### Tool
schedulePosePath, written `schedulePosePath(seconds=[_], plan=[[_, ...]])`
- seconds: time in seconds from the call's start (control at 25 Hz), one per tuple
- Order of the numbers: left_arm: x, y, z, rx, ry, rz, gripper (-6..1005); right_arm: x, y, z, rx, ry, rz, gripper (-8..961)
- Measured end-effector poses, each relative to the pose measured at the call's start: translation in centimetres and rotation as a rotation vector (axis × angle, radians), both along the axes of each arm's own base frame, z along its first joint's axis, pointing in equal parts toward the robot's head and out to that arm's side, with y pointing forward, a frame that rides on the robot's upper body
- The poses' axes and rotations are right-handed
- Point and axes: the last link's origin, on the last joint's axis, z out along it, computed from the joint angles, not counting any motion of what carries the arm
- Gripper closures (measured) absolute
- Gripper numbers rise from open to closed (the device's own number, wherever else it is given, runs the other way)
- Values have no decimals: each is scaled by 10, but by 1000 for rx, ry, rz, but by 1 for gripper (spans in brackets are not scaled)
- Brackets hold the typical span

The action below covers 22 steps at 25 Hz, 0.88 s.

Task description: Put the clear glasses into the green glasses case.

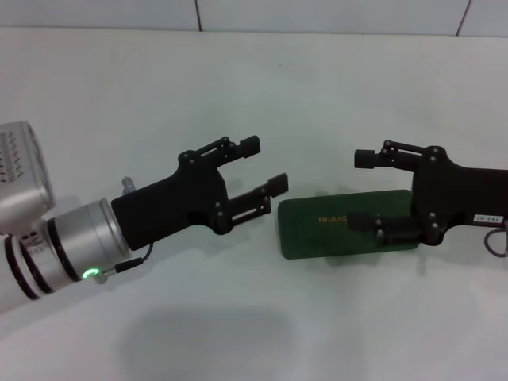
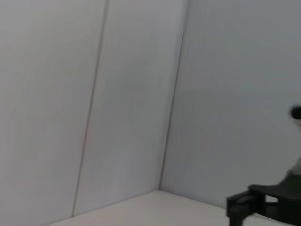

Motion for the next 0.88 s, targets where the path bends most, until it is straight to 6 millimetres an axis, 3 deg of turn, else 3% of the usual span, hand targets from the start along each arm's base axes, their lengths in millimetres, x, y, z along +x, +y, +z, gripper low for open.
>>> schedulePosePath(seconds=[0.88], plan=[[-6, -17, 2, -87, 63, -114, 281, 14, -14, -7, 57, -21, 74, 83]])
